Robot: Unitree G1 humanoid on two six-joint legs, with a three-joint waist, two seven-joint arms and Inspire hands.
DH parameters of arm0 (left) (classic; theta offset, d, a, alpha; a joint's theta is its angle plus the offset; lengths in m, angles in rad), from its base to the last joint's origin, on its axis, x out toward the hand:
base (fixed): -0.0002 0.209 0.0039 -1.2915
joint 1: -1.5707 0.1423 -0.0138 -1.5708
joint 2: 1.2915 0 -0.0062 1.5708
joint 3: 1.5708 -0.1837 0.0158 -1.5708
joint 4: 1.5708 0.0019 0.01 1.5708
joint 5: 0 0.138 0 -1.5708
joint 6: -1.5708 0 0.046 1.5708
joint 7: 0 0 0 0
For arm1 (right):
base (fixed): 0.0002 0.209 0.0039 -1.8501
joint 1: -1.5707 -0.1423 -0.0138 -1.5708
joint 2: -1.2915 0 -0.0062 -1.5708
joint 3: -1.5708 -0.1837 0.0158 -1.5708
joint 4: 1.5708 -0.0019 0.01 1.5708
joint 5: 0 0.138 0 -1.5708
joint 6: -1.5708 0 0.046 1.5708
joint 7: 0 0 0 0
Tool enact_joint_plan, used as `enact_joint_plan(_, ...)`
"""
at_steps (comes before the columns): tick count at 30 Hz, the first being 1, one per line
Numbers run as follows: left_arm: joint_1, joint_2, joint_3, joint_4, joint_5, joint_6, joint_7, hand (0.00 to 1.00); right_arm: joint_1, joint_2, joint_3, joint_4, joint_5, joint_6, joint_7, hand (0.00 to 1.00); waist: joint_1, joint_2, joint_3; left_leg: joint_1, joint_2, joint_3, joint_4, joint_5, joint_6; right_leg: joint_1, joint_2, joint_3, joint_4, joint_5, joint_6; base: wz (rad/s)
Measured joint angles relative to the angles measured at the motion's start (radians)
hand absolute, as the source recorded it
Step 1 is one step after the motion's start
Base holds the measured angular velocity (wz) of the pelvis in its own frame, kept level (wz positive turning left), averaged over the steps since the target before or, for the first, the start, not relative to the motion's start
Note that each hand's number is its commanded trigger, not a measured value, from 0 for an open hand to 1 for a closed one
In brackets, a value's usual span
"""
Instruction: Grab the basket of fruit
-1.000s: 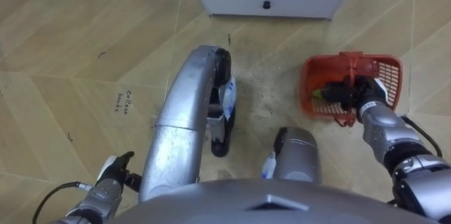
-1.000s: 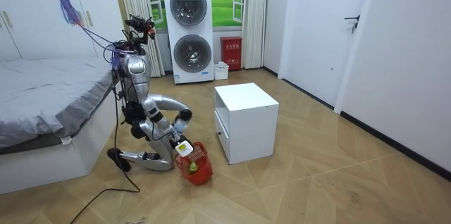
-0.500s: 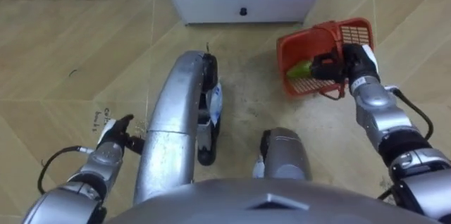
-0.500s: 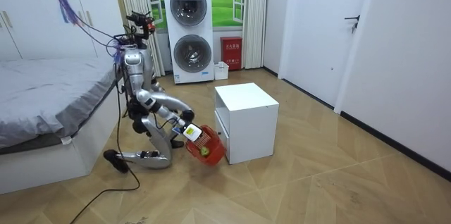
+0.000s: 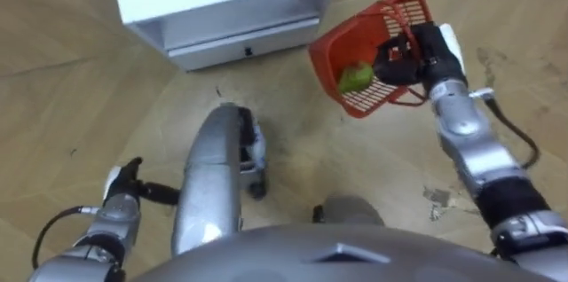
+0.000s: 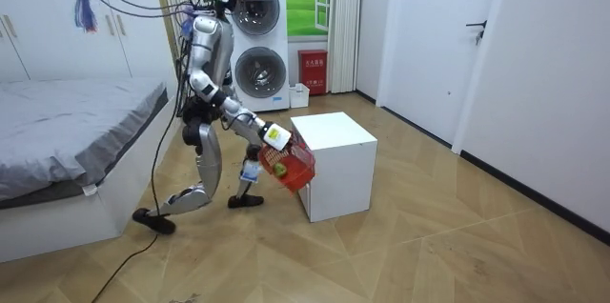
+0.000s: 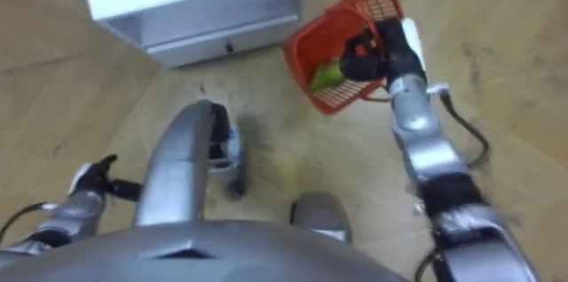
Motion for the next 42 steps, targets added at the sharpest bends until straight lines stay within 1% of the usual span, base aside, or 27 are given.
enact_joint_plan(1,0.009,-0.006,0.002,0.005,0.0,0.001,0.016,0.0,0.033,0.0,0.001,-0.037,-0.031,-0.031,0.003,1.0,0.014,0.007,-0.0001,0.064,0.0,-0.038,-0.085,0.036,-0.027,-0.016,-0.035,-0.009,-0.074,-0.003,0.004,-0.76)
enact_joint_plan(2,0.017,-0.007,0.003,0.01,0.0,0.0,0.024,0.0,0.05,0.001,0.001,-0.051,-0.048,-0.041,0.005,1.0,0.015,0.013,0.0014,0.102,0.0,-0.065,-0.131,0.051,-0.047,-0.016,-0.049,-0.024,-0.125,-0.002,0.004,-0.73)
enact_joint_plan(3,0.038,-0.006,0.006,0.014,0.0,-0.004,0.041,0.0,0.094,0.002,-0.002,-0.087,-0.086,-0.054,0.008,1.0,0.011,0.031,0.0003,0.171,0.003,-0.123,-0.213,0.09,-0.078,-0.011,-0.067,-0.057,-0.238,0.006,0.006,-0.38)
enact_joint_plan(4,0.051,-0.005,0.012,0.015,-0.002,-0.012,0.051,0.0,0.145,0.002,-0.018,-0.146,-0.108,-0.065,0.008,1.0,-0.001,0.037,0.0014,0.23,0.004,-0.151,-0.291,0.134,-0.101,-0.009,-0.081,-0.088,-0.366,0.043,0.009,-0.14)
enact_joint_plan(5,0.055,-0.003,0.012,0.013,-0.006,-0.015,0.055,0.0,0.175,0.001,-0.028,-0.174,-0.109,-0.076,0.008,1.0,-0.01,0.037,0.0012,0.254,0.006,-0.151,-0.323,0.148,-0.108,-0.005,-0.086,-0.101,-0.435,0.079,0.012,0.44)
enact_joint_plan(6,0.063,0.0,0.01,0.009,-0.013,-0.02,0.059,0.0,0.223,-0.001,-0.043,-0.21,-0.105,-0.09,0.005,1.0,-0.044,0.038,0.0017,0.294,0.006,-0.145,-0.357,0.159,-0.124,0.012,-0.078,-0.097,-0.484,0.127,0.04,0.6)
enact_joint_plan(7,0.064,0.001,0.01,0.004,-0.015,-0.02,0.06,0.0,0.237,0.002,-0.05,-0.211,-0.099,-0.092,0.006,1.0,-0.049,0.035,0.0004,0.307,0.012,-0.141,-0.366,0.168,-0.131,0.024,-0.069,-0.106,-0.485,0.125,0.034,0.42)
enact_joint_plan(8,0.073,-0.004,0.01,-0.005,-0.02,-0.025,0.06,0.0,0.239,0.004,-0.056,-0.209,-0.087,-0.085,0.019,1.0,-0.041,0.032,0.0003,0.331,0.038,-0.116,-0.392,0.184,-0.145,0.033,-0.053,-0.124,-0.49,0.133,0.012,-0.03)
enact_joint_plan(9,0.089,-0.009,0.01,-0.005,-0.02,-0.033,0.059,0.0,0.241,0.011,-0.061,-0.216,-0.079,-0.082,0.037,1.0,-0.038,0.034,-0.0004,0.352,0.058,-0.116,-0.422,0.207,-0.159,0.047,-0.031,-0.135,-0.509,0.143,-0.007,-0.17)
enact_joint_plan(10,0.101,-0.013,0.01,-0.004,-0.02,-0.039,0.058,0.0,0.256,0.014,-0.073,-0.244,-0.077,-0.077,0.053,1.0,-0.038,0.037,0.0003,0.371,0.076,-0.116,-0.449,0.227,-0.17,0.064,-0.016,-0.146,-0.527,0.152,-0.024,-0.04)
enact_joint_plan(11,0.109,-0.014,0.01,-0.004,-0.02,-0.041,0.058,0.0,0.261,0.014,-0.075,-0.257,-0.076,-0.076,0.059,1.0,-0.038,0.037,0.0002,0.379,0.084,-0.118,-0.459,0.235,-0.176,0.072,-0.008,-0.152,-0.535,0.156,-0.031,0.0)
enact_joint_plan(13,0.141,-0.015,0.01,-0.004,-0.015,-0.042,0.057,0.0,0.276,0.013,-0.082,-0.299,-0.075,-0.071,0.086,1.0,-0.027,0.038,0.0,0.409,0.116,-0.123,-0.493,0.259,-0.198,0.093,0.029,-0.152,-0.557,0.169,-0.057,-0.08)
enact_joint_plan(16,0.164,-0.018,0.01,-0.004,-0.008,-0.042,0.055,0.0,0.293,0.013,-0.104,-0.331,-0.075,-0.07,0.112,1.0,-0.014,0.042,-0.0015,0.431,0.143,-0.123,-0.512,0.276,-0.215,0.105,0.055,-0.15,-0.562,0.174,-0.078,-0.1)
enact_joint_plan(20,0.195,-0.018,0.024,-0.004,0.001,-0.041,0.051,0.0,0.294,0.013,-0.109,-0.365,-0.075,-0.07,0.134,1.0,-0.016,0.044,-0.0046,0.464,0.144,-0.122,-0.537,0.287,-0.225,0.13,0.06,-0.15,-0.567,0.172,-0.085,0.0)
enact_joint_plan(25,0.199,-0.017,0.077,-0.007,0.003,-0.042,0.047,0.0,0.295,0.013,-0.11,-0.429,-0.072,-0.07,0.164,1.0,-0.014,0.032,-0.0119,0.495,0.14,-0.112,-0.553,0.289,-0.226,0.165,0.056,-0.153,-0.59,0.173,-0.086,0.0)
enact_joint_plan(27,0.202,-0.017,0.09,-0.007,0.006,-0.042,0.047,0.0,0.297,0.014,-0.112,-0.455,-0.06,-0.07,0.178,1.0,-0.018,0.027,-0.0135,0.506,0.138,-0.107,-0.555,0.288,-0.226,0.188,0.055,-0.165,-0.608,0.173,-0.086,0.11)
enact_joint_plan(32,0.206,-0.017,0.092,-0.005,0.023,-0.042,0.036,0.0,0.308,0.02,-0.13,-0.504,-0.056,-0.069,0.229,1.0,-0.017,0.022,-0.0134,0.526,0.128,-0.103,-0.559,0.287,-0.224,0.229,0.052,-0.181,-0.637,0.173,-0.086,0.13)
enact_joint_plan(33,0.208,-0.017,0.092,-0.002,0.023,-0.042,0.033,0.0,0.309,0.03,-0.133,-0.514,-0.056,-0.069,0.241,1.0,-0.013,0.023,-0.0132,0.531,0.128,-0.095,-0.559,0.285,-0.222,0.237,0.051,-0.182,-0.644,0.173,-0.086,0.07)
enact_joint_plan(34,0.212,-0.018,0.101,0.003,0.023,-0.041,0.021,0.0,0.308,0.041,-0.134,-0.521,-0.056,-0.069,0.254,1.0,-0.01,0.023,-0.013,0.535,0.128,-0.094,-0.557,0.279,-0.222,0.246,0.051,-0.182,-0.653,0.173,-0.085,0.03)
enact_joint_plan(35,0.216,-0.017,0.103,0.007,0.022,-0.041,0.016,0.0,0.308,0.043,-0.133,-0.521,-0.056,-0.068,0.259,1.0,-0.01,0.023,-0.0131,0.538,0.127,-0.093,-0.557,0.277,-0.222,0.254,0.051,-0.183,-0.66,0.174,-0.084,0.0)
enact_joint_plan(37,0.232,-0.017,0.103,0.01,0.022,-0.039,0.005,0.0,0.308,0.042,-0.134,-0.522,-0.046,-0.066,0.272,1.0,0.003,0.024,-0.0133,0.546,0.126,-0.089,-0.547,0.261,-0.223,0.269,0.049,-0.177,-0.674,0.175,-0.081,-0.1)
enact_joint_plan(38,0.235,-0.017,0.103,0.014,0.022,-0.038,-0.004,0.0,0.305,0.038,-0.133,-0.522,-0.039,-0.062,0.279,1.0,0.019,0.023,-0.0125,0.545,0.128,-0.085,-0.531,0.248,-0.222,0.274,0.047,-0.168,-0.679,0.175,-0.08,-0.14)
enact_joint_plan(40,0.234,-0.019,0.102,0.016,0.022,-0.037,-0.012,0.0,0.295,0.033,-0.132,-0.522,-0.038,-0.047,0.284,1.0,0.044,0.021,-0.0106,0.531,0.123,-0.067,-0.505,0.221,-0.213,0.29,0.035,-0.158,-0.689,0.171,-0.073,-0.09)
enact_joint_plan(41,0.233,-0.02,0.102,0.016,0.026,-0.036,-0.017,0.0,0.288,0.034,-0.13,-0.521,-0.038,-0.045,0.286,1.0,0.048,0.021,-0.0103,0.525,0.119,-0.065,-0.501,0.213,-0.207,0.293,0.029,-0.154,-0.692,0.171,-0.072,0.05)
enact_joint_plan(42,0.226,-0.023,0.105,0.019,0.055,-0.033,-0.026,0.0,0.281,0.035,-0.131,-0.521,-0.041,-0.043,0.287,1.0,0.052,0.016,-0.0125,0.52,0.096,-0.065,-0.502,0.204,-0.196,0.297,0.013,-0.143,-0.697,0.169,-0.065,0.18)
